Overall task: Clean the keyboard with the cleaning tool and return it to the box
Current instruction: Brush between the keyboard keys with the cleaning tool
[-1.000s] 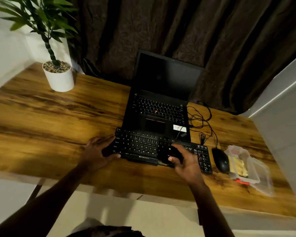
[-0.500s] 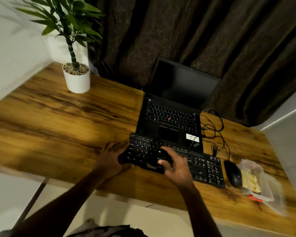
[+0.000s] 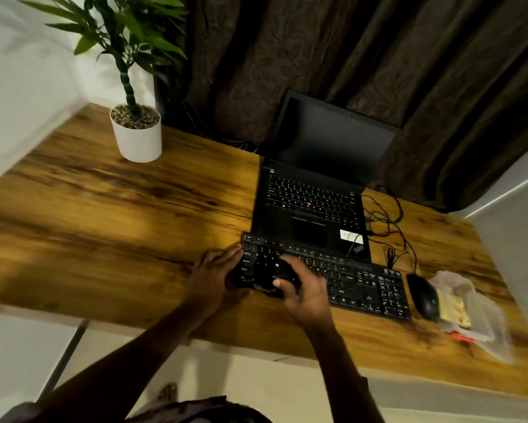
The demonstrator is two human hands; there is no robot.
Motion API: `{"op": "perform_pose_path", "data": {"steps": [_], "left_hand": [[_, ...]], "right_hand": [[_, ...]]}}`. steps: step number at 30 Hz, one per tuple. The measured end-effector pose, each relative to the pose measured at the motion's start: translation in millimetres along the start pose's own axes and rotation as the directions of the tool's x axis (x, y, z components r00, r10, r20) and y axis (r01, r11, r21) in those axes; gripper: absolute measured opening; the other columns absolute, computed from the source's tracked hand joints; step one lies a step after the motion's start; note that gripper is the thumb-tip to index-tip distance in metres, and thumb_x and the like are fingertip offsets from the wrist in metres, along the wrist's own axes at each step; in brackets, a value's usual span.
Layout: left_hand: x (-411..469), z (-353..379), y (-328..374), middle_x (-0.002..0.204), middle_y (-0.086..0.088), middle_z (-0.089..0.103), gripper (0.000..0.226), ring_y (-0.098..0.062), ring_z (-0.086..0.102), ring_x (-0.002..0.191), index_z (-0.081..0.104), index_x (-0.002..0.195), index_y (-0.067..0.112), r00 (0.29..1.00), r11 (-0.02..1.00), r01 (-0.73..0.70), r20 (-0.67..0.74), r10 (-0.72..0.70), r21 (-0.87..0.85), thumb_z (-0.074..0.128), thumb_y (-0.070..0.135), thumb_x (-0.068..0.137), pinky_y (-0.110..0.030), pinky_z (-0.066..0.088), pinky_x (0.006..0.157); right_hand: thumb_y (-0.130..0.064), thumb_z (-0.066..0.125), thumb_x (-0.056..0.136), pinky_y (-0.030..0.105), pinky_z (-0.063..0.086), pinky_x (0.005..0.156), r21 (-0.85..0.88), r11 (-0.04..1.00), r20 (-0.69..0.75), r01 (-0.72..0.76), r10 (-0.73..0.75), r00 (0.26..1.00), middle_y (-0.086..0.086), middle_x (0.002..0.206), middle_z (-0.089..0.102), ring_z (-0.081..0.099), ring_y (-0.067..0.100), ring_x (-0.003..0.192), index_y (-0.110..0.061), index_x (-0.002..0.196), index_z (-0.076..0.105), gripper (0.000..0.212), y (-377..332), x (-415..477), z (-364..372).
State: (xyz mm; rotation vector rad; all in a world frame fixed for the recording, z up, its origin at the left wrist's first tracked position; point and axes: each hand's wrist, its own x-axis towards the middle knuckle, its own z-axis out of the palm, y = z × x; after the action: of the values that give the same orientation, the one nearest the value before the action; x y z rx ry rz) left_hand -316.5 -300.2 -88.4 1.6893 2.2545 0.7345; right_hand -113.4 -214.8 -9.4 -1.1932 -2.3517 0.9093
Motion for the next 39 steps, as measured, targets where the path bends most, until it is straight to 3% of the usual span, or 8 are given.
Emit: {"op": "perform_pose_path", "data": {"steps": [2,5,8,12,16,21,27,39], "left_hand": [[2,0,-2,0.156,0.017,0.036,0.105,-0.015,0.038,0.126,0.043,0.15,0.028,1.0,1.0,0.004,-0.015,-0.004,0.019,0.028,0.096,0.07,-0.037,0.034,0.101],[1,3,-3,0.155,0.013,0.04,0.099,-0.016,0.042,0.124,0.045,0.148,0.025,0.998,0.999,-0.017,-0.056,0.019,0.038,0.042,0.087,0.072,-0.038,0.035,0.102],[1,4,-3,0.154,0.009,0.042,0.097,-0.02,0.045,0.126,0.045,0.148,0.023,0.997,0.998,-0.039,-0.064,0.042,0.051,0.048,0.081,0.071,-0.041,0.033,0.107],[2,9,-5,0.152,0.008,0.046,0.095,-0.02,0.049,0.122,0.05,0.145,0.021,0.996,0.999,-0.042,-0.078,0.044,0.021,0.052,0.081,0.071,-0.039,0.031,0.106],[0,10,-7,0.152,0.011,0.045,0.095,-0.018,0.048,0.122,0.051,0.144,0.022,0.995,0.999,-0.044,-0.093,0.043,-0.002,0.052,0.083,0.071,-0.037,0.028,0.107],[1,11,-7,0.151,0.01,0.046,0.097,-0.018,0.048,0.122,0.051,0.145,0.022,0.994,0.999,-0.04,-0.097,0.041,0.004,0.043,0.086,0.072,-0.039,0.031,0.105],[0,13,-6,0.139,0.005,0.059,0.089,-0.023,0.055,0.119,0.057,0.138,0.021,0.989,0.999,-0.042,-0.142,0.038,-0.026,0.055,0.074,0.067,-0.04,0.033,0.104],[2,10,-7,0.15,0.011,0.047,0.096,-0.017,0.049,0.122,0.053,0.143,0.025,0.991,0.996,-0.064,-0.119,0.056,-0.063,0.051,0.085,0.068,-0.038,0.027,0.107]], "right_hand": [[-0.028,0.058,0.096,0.018,0.053,0.088,0.018,0.999,-0.002,0.028,-0.028,1.0,-0.009,0.115,0.066,0.064,0.005,0.101,-0.044,0.127,0.051,0.036,-11,6,13],[-0.031,0.056,0.095,0.036,0.058,0.089,0.031,0.999,0.011,0.044,-0.044,0.999,-0.004,0.119,0.066,0.065,0.016,0.106,-0.04,0.132,0.05,0.039,-25,9,25],[-0.024,0.06,0.095,0.036,0.057,0.091,0.06,0.995,-0.019,0.079,-0.078,0.997,-0.004,0.119,0.068,0.066,0.011,0.104,-0.032,0.131,0.054,0.038,-32,8,27],[-0.034,0.059,0.092,0.04,0.059,0.086,0.004,1.0,-0.04,0.023,-0.023,0.999,-0.003,0.118,0.067,0.065,0.018,0.104,-0.046,0.132,0.049,0.042,-17,5,11],[-0.029,0.062,0.093,0.034,0.062,0.08,-0.045,0.998,-0.069,-0.05,0.047,0.997,0.006,0.118,0.065,0.067,0.014,0.099,-0.052,0.131,0.047,0.047,6,-3,-12],[-0.017,0.064,0.093,0.026,0.06,0.08,-0.011,1.0,-0.061,-0.003,0.003,0.998,-0.005,0.116,0.065,0.067,0.006,0.096,-0.041,0.13,0.052,0.046,-10,-1,-1],[-0.019,0.058,0.09,0.029,0.051,0.098,0.012,0.989,0.006,0.148,-0.149,0.989,-0.003,0.121,0.067,0.063,0.014,0.109,-0.043,0.128,0.049,0.046,-46,6,41],[-0.009,0.067,0.089,0.008,0.053,0.071,0.019,0.995,-0.067,0.096,-0.094,0.993,-0.003,0.104,0.068,0.067,0.004,0.086,-0.025,0.13,0.057,0.044,-37,65,12]]}}
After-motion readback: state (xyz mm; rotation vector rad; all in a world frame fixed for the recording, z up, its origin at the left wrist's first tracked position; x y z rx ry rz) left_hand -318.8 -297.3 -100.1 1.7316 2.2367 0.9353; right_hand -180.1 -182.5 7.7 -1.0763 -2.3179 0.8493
